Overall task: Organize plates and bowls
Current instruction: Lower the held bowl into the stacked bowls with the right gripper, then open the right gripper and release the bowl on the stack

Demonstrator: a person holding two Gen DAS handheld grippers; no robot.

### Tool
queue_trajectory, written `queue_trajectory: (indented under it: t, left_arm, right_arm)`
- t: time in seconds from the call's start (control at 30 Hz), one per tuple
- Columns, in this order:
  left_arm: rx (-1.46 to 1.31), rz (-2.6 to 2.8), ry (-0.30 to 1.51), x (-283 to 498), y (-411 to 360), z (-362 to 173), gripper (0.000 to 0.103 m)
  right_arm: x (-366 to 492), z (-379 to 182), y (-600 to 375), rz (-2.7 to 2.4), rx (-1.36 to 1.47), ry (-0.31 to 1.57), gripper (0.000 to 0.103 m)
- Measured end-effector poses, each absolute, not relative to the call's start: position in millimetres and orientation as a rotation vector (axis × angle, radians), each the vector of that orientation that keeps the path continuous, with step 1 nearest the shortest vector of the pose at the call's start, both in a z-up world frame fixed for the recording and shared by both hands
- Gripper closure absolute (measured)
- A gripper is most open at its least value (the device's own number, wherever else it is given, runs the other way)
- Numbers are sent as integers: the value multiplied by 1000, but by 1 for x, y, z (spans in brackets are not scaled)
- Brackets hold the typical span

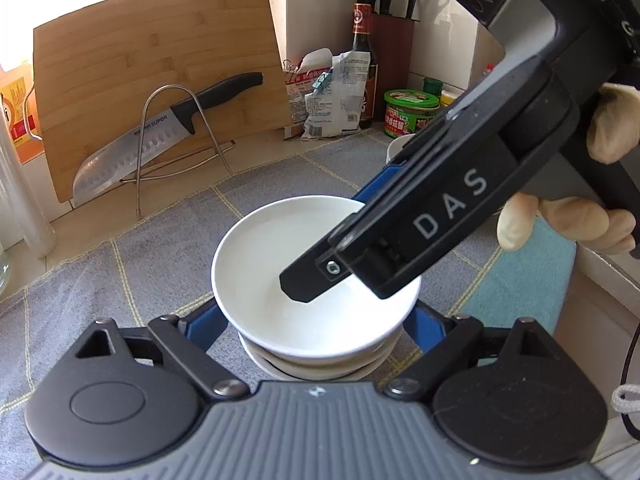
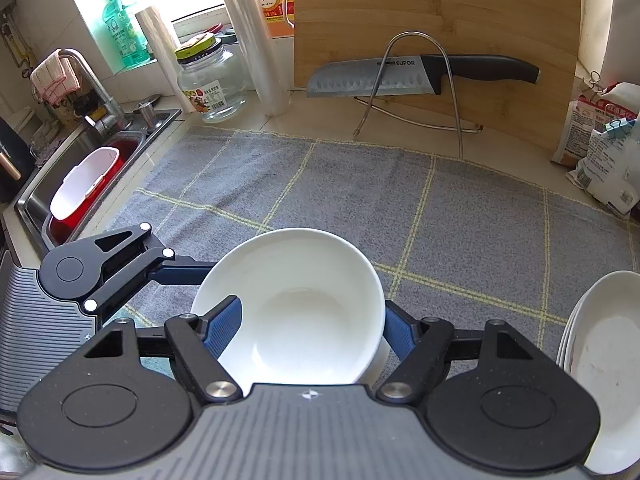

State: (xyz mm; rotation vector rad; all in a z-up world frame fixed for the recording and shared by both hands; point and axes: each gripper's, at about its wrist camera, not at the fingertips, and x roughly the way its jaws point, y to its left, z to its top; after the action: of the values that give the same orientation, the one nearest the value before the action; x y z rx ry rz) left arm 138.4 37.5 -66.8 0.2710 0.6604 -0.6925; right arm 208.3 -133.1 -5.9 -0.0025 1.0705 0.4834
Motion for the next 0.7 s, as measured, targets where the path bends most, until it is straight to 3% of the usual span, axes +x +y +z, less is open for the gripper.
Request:
queue_trajectory:
  t: [0.7]
  left_arm:
    - [269,-705,676,145,33,-73,8]
  right_arm:
    - [209,-10,-136,480,2,1079,22]
